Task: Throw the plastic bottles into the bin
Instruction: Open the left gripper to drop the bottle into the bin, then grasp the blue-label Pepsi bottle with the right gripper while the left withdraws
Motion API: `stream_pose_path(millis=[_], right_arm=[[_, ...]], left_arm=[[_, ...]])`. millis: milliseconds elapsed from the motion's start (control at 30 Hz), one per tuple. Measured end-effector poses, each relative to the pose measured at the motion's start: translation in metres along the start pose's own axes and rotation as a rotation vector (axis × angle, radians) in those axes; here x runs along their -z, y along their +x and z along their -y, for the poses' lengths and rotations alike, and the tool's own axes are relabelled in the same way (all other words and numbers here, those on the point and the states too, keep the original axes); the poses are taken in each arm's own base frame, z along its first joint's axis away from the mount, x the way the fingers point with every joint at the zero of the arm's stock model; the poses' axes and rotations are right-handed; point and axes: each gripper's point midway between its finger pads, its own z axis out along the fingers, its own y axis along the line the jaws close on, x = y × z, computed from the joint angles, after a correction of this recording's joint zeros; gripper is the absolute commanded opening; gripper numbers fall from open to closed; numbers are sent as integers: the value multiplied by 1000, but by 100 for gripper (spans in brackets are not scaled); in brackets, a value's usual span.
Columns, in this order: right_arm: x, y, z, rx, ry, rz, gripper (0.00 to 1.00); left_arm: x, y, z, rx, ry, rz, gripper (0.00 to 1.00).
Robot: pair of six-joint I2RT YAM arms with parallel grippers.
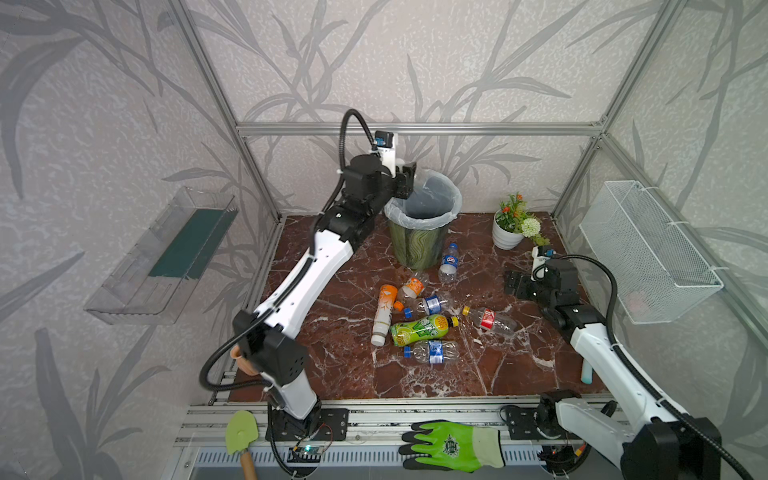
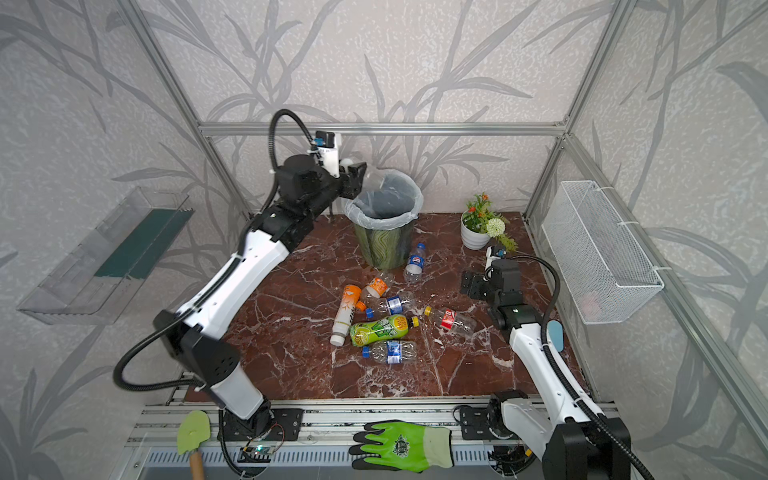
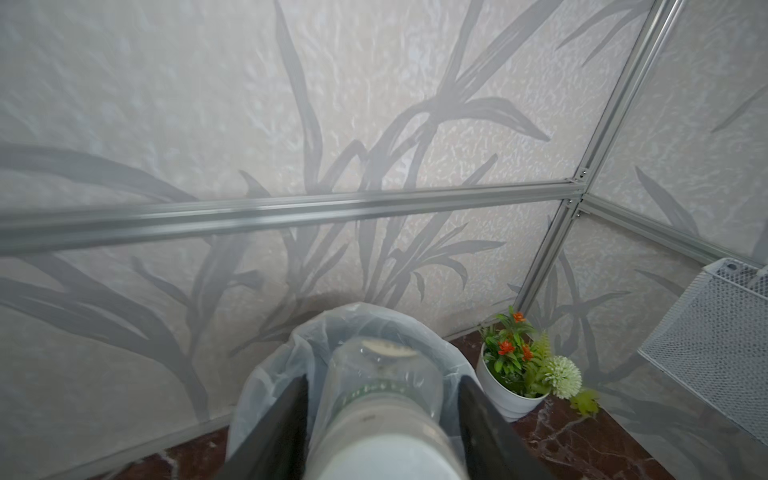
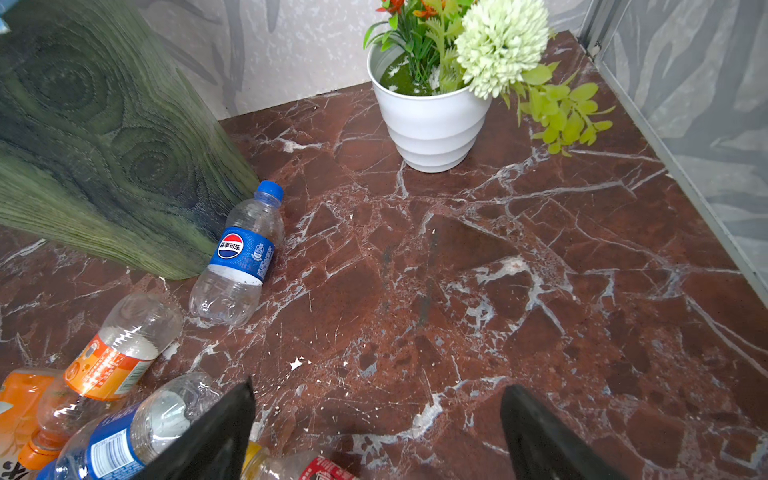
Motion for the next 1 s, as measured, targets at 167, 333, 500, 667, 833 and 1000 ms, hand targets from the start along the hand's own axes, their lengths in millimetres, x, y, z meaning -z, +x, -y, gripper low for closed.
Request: stream_pose_path(millis=[167,333,500,667,833,1000], right_arm=[[13,-4,4,24,23,24,95],[16,-5,4,32,25,29,94],[5,6,5,13,22,-19,92],[-13,17,-2,-37,-8,-99,92],[-29,12,-18,-76,-50,-134,92],[-48,18,-42,-93,-99,-177,92]], left_arm=[[-26,67,-11,-13,-59,-230,99],[28,29,-10,-38,-78,-130,99],[107,-25,-10,-45,-98,87,99],[144,-4,-39,-30,-234,137,99],[146,71,-80,-17,-401,-3,99],[164,130,-126,69,-535,-104,99]])
